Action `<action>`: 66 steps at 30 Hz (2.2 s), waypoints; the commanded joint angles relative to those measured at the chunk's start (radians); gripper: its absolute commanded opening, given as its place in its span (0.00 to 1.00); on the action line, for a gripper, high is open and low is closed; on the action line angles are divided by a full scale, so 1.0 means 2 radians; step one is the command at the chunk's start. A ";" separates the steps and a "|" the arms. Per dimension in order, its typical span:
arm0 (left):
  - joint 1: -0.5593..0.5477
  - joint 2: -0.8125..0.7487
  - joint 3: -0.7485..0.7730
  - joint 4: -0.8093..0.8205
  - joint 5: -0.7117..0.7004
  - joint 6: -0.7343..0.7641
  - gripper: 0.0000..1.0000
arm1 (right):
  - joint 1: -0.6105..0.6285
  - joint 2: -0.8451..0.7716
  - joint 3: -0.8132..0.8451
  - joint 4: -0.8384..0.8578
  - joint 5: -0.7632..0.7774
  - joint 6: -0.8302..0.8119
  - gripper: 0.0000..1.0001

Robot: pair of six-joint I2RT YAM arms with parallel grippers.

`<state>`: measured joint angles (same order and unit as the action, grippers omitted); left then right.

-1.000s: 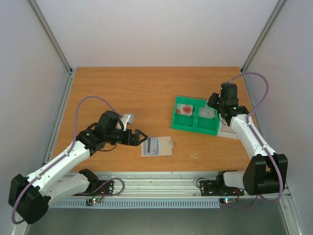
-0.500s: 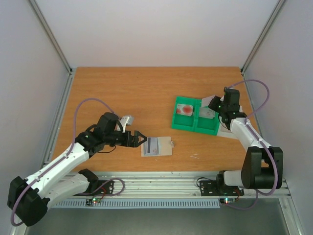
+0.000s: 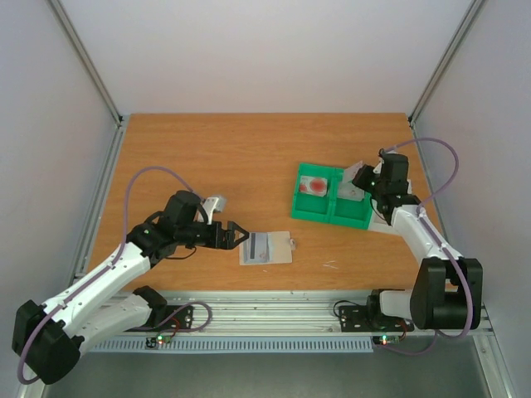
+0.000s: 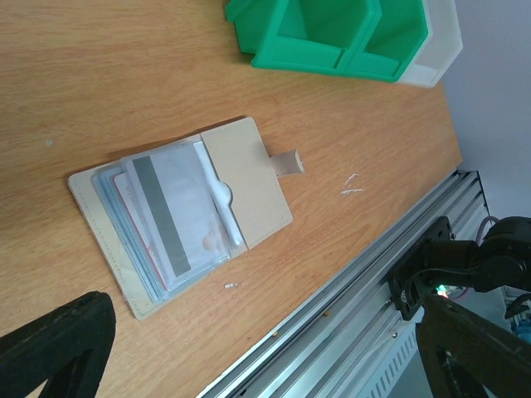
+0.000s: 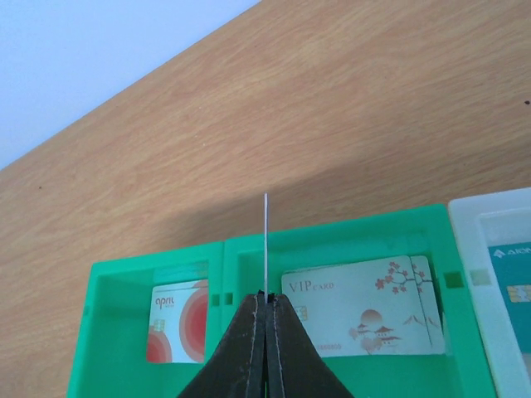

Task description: Take the credit cards out of the card holder

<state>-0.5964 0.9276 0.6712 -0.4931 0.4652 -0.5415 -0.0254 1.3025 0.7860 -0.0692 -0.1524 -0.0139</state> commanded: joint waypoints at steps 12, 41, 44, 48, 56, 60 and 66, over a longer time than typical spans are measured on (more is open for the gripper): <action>-0.002 -0.005 0.015 -0.027 -0.020 0.022 0.99 | -0.001 -0.010 -0.025 -0.005 -0.013 -0.009 0.01; -0.002 -0.020 0.012 -0.033 -0.031 0.009 0.99 | -0.001 0.099 -0.026 0.068 0.013 0.005 0.10; -0.002 -0.017 0.013 -0.031 -0.029 0.006 0.99 | -0.001 0.102 -0.012 0.043 0.025 0.005 0.11; -0.002 -0.015 0.013 -0.029 -0.030 0.004 0.99 | -0.001 0.102 0.008 -0.003 0.043 0.006 0.13; -0.002 -0.008 0.012 -0.027 -0.032 0.000 0.99 | -0.001 0.109 0.043 -0.077 0.068 0.006 0.20; -0.002 -0.007 0.012 -0.026 -0.033 -0.003 0.99 | -0.001 0.113 0.057 -0.103 0.075 0.024 0.23; -0.002 -0.002 0.008 -0.025 -0.040 -0.007 0.99 | -0.001 0.115 0.103 -0.162 0.053 0.033 0.27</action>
<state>-0.5964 0.9115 0.6716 -0.5655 0.4023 -0.5442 -0.0254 1.5299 0.9150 -0.2977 -0.0299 0.0250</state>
